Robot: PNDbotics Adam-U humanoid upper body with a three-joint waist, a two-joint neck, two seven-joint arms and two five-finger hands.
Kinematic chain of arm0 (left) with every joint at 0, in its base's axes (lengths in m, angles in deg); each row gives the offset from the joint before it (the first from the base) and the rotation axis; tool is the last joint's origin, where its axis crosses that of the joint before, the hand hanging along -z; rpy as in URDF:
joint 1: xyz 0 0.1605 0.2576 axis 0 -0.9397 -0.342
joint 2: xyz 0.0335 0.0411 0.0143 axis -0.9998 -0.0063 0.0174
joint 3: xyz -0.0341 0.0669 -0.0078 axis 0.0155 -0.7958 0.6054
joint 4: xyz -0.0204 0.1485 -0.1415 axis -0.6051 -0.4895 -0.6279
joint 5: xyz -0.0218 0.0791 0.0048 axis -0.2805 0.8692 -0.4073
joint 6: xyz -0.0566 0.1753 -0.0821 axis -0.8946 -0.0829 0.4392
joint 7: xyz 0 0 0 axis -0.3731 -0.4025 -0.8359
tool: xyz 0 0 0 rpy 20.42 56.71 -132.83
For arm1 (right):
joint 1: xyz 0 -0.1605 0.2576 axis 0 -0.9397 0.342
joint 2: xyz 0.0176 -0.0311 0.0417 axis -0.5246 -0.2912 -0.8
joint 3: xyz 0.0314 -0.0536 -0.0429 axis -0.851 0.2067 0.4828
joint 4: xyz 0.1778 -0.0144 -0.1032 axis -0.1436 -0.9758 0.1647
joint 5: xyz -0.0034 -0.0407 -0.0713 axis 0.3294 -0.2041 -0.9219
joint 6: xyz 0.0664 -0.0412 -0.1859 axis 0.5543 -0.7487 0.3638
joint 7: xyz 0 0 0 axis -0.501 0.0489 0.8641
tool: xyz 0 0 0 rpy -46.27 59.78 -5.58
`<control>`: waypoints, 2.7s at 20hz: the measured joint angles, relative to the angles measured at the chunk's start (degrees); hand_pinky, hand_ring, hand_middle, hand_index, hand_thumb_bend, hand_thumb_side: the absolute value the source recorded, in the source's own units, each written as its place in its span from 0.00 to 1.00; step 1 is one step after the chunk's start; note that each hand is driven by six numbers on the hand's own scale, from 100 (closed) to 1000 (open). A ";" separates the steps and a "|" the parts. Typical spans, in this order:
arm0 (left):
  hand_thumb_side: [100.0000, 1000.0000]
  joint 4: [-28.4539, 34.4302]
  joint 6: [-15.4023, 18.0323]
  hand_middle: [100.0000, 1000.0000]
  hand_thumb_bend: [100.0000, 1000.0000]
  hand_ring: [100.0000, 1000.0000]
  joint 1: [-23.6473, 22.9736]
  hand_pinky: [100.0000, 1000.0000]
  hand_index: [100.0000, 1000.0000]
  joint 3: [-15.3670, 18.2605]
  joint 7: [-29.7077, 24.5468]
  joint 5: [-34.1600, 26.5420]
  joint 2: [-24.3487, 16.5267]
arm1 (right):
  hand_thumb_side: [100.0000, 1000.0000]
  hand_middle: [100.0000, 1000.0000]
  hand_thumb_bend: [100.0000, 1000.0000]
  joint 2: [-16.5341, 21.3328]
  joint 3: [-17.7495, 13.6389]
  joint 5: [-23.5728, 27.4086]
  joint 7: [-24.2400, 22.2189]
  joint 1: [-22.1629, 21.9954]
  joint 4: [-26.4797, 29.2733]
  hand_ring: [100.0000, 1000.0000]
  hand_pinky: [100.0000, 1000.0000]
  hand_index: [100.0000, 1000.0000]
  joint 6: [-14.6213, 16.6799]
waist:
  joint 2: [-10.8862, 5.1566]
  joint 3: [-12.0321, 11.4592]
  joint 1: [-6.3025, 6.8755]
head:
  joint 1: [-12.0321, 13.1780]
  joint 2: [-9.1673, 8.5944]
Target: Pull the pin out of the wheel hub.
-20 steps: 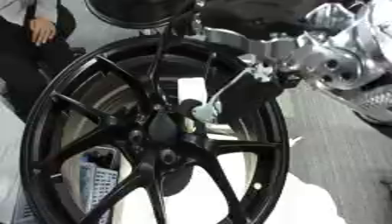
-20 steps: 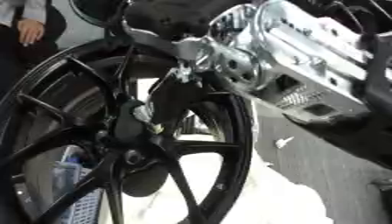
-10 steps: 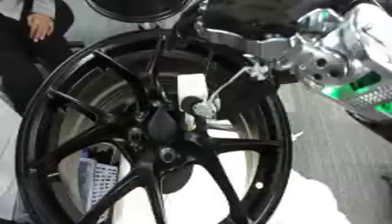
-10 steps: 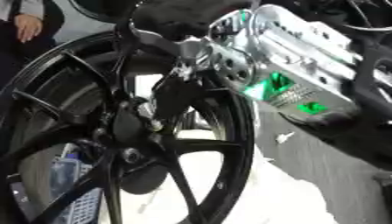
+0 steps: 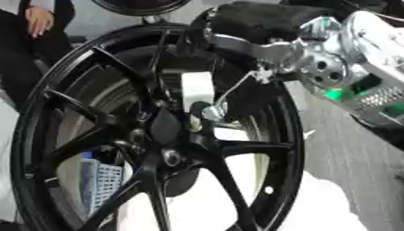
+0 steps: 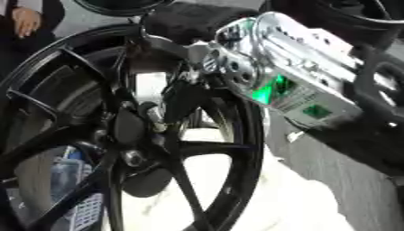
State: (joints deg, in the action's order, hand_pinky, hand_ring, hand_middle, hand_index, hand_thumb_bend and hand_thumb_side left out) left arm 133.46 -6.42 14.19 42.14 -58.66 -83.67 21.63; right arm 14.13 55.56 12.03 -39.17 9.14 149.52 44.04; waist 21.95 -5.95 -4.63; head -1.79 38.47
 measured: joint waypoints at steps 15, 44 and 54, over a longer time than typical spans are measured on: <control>0.51 0.00 -0.12 0.55 0.00 0.73 0.43 0.86 0.72 -0.01 -0.12 0.16 0.44 | 0.19 0.69 0.34 -1.05 0.43 2.48 0.60 -1.07 -3.01 0.79 0.86 0.81 -0.60 | 0.82 -0.72 -0.13 | 0.00 -0.30; 0.53 0.00 -0.31 0.55 0.00 0.74 0.44 0.87 0.72 -0.01 -0.22 0.40 0.46 | 0.02 0.46 0.20 -1.69 0.62 5.75 2.48 -2.20 -3.53 0.71 0.84 0.67 -2.48 | 1.07 -1.09 -0.41 | -0.24 -0.33; 0.53 0.00 -0.32 0.55 0.00 0.74 0.44 0.87 0.72 -0.01 -0.24 0.44 0.46 | 0.15 0.61 0.37 -1.15 0.46 5.49 2.97 -2.60 -3.51 0.74 0.83 0.78 -2.97 | 1.07 -0.99 -0.44 | -0.25 -0.33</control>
State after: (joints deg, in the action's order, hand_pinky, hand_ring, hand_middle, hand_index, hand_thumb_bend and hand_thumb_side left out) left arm 133.46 -6.74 14.63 42.13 -58.90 -83.22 22.10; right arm 12.98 56.02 17.52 -36.20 6.54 146.00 41.07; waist 23.02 -6.94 -5.07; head -2.04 38.14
